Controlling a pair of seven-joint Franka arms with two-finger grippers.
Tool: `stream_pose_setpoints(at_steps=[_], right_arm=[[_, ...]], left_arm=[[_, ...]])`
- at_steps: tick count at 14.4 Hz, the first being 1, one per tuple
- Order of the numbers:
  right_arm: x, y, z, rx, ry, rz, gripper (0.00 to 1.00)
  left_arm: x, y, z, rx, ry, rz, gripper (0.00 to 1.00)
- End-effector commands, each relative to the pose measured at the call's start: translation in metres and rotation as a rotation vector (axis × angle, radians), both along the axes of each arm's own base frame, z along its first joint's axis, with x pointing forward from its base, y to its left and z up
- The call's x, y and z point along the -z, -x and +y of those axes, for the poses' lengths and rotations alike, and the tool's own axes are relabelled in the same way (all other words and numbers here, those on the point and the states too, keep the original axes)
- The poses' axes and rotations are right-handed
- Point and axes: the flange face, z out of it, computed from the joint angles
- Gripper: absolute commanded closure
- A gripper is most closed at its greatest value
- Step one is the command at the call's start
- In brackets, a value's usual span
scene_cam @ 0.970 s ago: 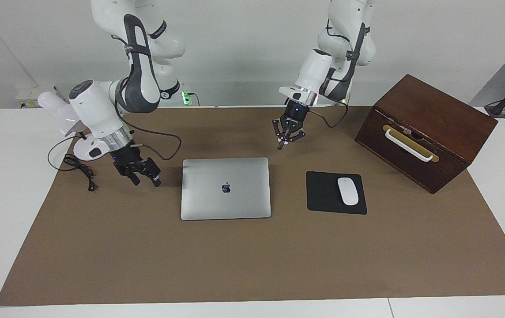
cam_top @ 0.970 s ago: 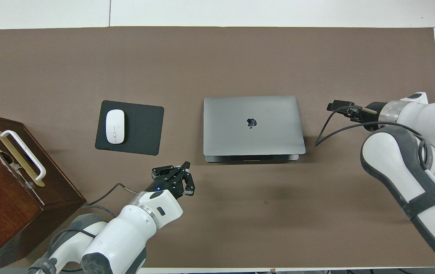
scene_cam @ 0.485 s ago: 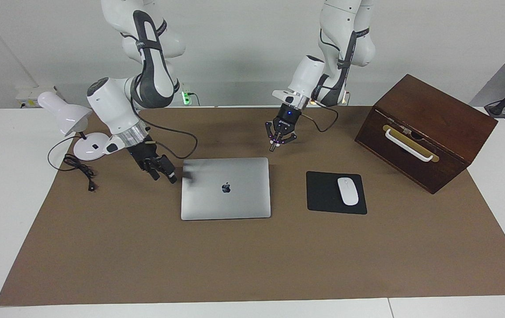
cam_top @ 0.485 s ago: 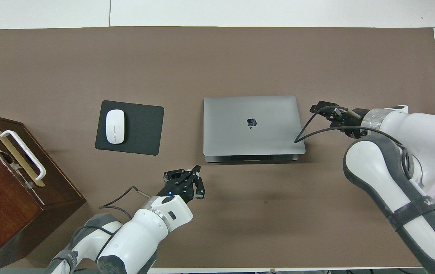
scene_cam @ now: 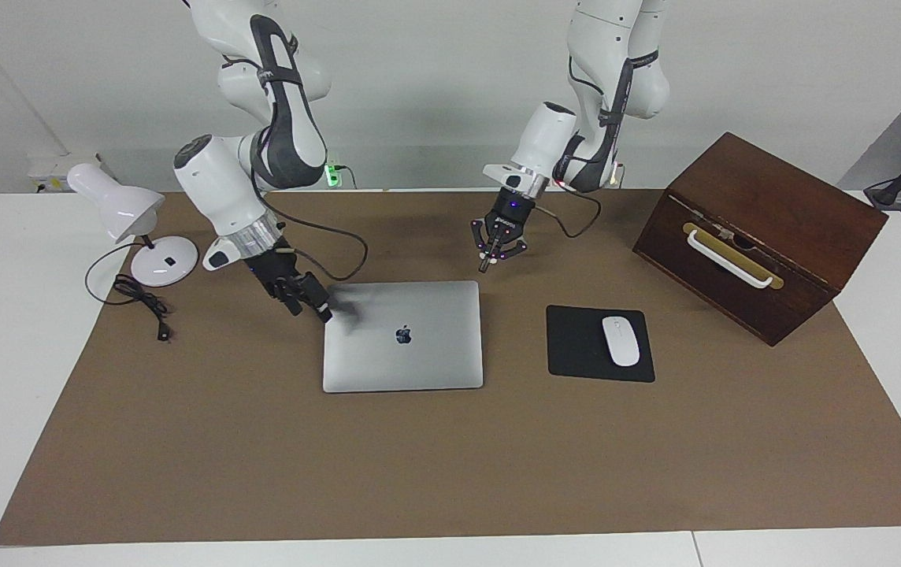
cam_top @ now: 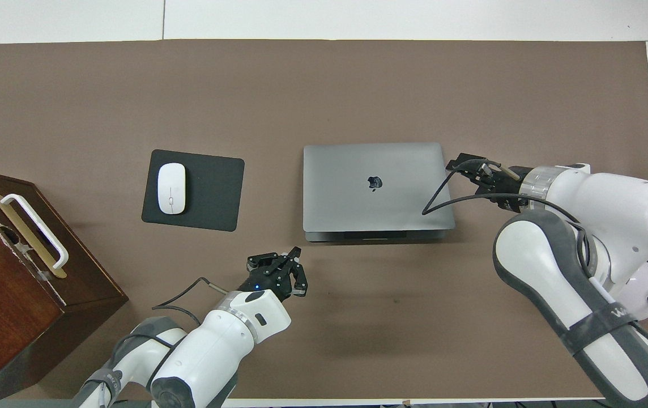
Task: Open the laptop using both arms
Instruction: 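Press the left gripper on the laptop front while the right gripper lowers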
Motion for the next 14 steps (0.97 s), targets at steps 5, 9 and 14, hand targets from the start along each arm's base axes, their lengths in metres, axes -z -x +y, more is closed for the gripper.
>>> stream_pose_setpoints(at_steps=[5, 9, 14], right_arm=[[-0.009, 0.078, -0.023, -0.099, 0.065, -0.119, 0.00], [-0.001, 0.099, -0.029, -0.129, 0.096, -0.142, 0.00], [-0.001, 0.108, -0.023, -0.129, 0.117, -0.180, 0.00]], left_arm=[[0.017, -0.020, -0.019, -0.009, -0.001, -0.005, 1.00], [0.021, -0.030, -0.021, -0.011, -0.007, -0.011, 1.00], [0.024, -0.047, -0.018, 0.031, -0.035, -0.040, 1.00]])
